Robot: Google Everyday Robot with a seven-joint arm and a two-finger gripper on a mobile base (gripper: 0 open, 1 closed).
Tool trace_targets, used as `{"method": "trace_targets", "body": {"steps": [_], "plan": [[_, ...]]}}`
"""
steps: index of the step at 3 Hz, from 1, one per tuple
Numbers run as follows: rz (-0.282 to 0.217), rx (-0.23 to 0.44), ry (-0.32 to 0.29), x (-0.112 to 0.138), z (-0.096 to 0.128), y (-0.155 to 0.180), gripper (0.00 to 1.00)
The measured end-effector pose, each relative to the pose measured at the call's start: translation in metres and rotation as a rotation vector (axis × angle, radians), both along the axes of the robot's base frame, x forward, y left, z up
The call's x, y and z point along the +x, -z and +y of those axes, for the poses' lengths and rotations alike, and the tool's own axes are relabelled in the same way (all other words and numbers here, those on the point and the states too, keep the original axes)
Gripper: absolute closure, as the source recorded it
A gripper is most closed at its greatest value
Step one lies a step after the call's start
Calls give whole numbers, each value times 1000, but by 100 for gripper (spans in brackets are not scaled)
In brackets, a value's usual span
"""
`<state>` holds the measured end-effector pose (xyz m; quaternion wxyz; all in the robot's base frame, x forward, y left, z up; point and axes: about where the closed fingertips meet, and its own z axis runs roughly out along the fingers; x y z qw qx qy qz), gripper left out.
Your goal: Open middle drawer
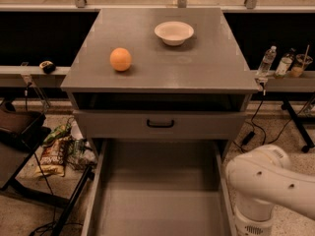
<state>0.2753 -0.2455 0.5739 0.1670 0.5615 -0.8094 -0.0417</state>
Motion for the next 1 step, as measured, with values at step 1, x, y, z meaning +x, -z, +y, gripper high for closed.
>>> {"method": "trace_targets", "body": {"steps": [1], "plan": [[-77,-31,30,11,-6,-96,0]]}}
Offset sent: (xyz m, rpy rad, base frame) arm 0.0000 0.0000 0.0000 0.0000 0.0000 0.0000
